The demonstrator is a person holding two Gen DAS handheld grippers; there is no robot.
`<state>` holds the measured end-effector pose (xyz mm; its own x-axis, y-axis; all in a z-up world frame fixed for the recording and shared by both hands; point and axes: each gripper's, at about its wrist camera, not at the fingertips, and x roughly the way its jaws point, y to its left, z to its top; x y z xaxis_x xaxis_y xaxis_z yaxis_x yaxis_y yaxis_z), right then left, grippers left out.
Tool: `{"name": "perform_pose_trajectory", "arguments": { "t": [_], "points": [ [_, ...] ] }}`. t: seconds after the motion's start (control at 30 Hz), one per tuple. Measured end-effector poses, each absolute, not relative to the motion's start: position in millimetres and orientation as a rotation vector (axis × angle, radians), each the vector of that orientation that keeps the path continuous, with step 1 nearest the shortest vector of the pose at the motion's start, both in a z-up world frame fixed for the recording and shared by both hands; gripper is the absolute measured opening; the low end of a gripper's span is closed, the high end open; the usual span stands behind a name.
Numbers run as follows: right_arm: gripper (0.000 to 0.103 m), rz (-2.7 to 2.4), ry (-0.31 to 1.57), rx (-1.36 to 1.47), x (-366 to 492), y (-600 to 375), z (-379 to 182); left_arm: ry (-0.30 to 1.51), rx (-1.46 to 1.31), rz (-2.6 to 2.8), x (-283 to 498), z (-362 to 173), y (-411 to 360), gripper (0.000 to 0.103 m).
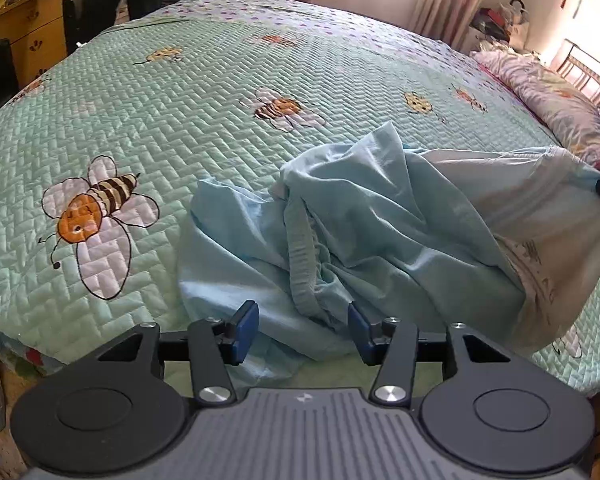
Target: Fold clothes
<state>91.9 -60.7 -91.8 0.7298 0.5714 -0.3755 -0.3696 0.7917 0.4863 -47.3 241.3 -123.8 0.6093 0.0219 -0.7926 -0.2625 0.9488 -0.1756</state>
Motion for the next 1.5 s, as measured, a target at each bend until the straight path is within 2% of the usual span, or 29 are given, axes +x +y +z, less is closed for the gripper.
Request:
{"name": "perform_pose_trajectory", "arguments": {
  "t": [0.27, 0.37, 0.43, 0.47, 0.57, 0.63, 0.67, 0.7, 0.83, 0.93, 1.03, 1.07, 1.1, 1.13, 1.2, 1.37, 1.5],
  "points": [
    [0.004, 0.627, 0.634, 0.335, 91, -47, -113, 0.922, -0.265, 0.164, -46, -129, 239, 0.056],
    [0.007, 0.540, 0.692, 0.267, 97, -43, -125, 0.925, -0.266, 0.171, -46, -129, 242, 0.058],
    [0.015, 0.394, 0.730, 0.197, 102, -44, -132, 0.927, -0.268, 0.177, -46, -130, 243, 0.059],
    [0.023, 0.326, 0.742, 0.165, 105, -45, -133, 0.929, -0.269, 0.179, -46, -131, 244, 0.059],
    [0.031, 0.264, 0.716, 0.139, 107, -51, -130, 0.942, -0.272, 0.181, -43, -134, 244, 0.059],
    [0.046, 0.267, 0.675, 0.147, 106, -52, -124, 0.950, -0.271, 0.182, -43, -135, 243, 0.059],
    [0.059, 0.272, 0.655, 0.148, 106, -51, -121, 0.950, -0.268, 0.179, -43, -135, 242, 0.059],
    [0.066, 0.283, 0.637, 0.145, 105, -48, -119, 0.950, -0.265, 0.177, -43, -135, 241, 0.059],
    [0.076, 0.339, 0.616, 0.110, 115, -32, -125, 0.953, -0.253, 0.176, -43, -135, 239, 0.060],
    [0.078, 0.344, 0.685, 0.109, 141, -24, -142, 0.958, -0.247, 0.189, -42, -136, 241, 0.060],
    [0.077, 0.309, 0.802, 0.100, 164, -8, -172, 0.967, -0.243, 0.213, -43, -135, 243, 0.064],
    [0.070, 0.315, 0.852, 0.112, 169, -3, -184, 0.968, -0.240, 0.221, -43, -135, 244, 0.065],
    [0.041, 0.345, 0.894, 0.139, 170, 3, -193, 0.969, -0.236, 0.230, -43, -135, 245, 0.067],
    [0.025, 0.385, 0.907, 0.145, 164, 12, -196, 0.970, -0.234, 0.238, -43, -135, 246, 0.068],
    [0.011, 0.482, 0.839, 0.054, 136, 35, -189, 0.979, -0.236, 0.246, -41, -137, 247, 0.068],
    [0.009, 0.810, 0.728, 0.203, 76, 35, -138, 0.987, -0.238, 0.245, -39, -139, 244, 0.068],
    [0.009, 0.831, 0.689, 0.483, 85, -19, -110, 0.983, -0.230, 0.235, -41, -138, 241, 0.068]
  ]
}}
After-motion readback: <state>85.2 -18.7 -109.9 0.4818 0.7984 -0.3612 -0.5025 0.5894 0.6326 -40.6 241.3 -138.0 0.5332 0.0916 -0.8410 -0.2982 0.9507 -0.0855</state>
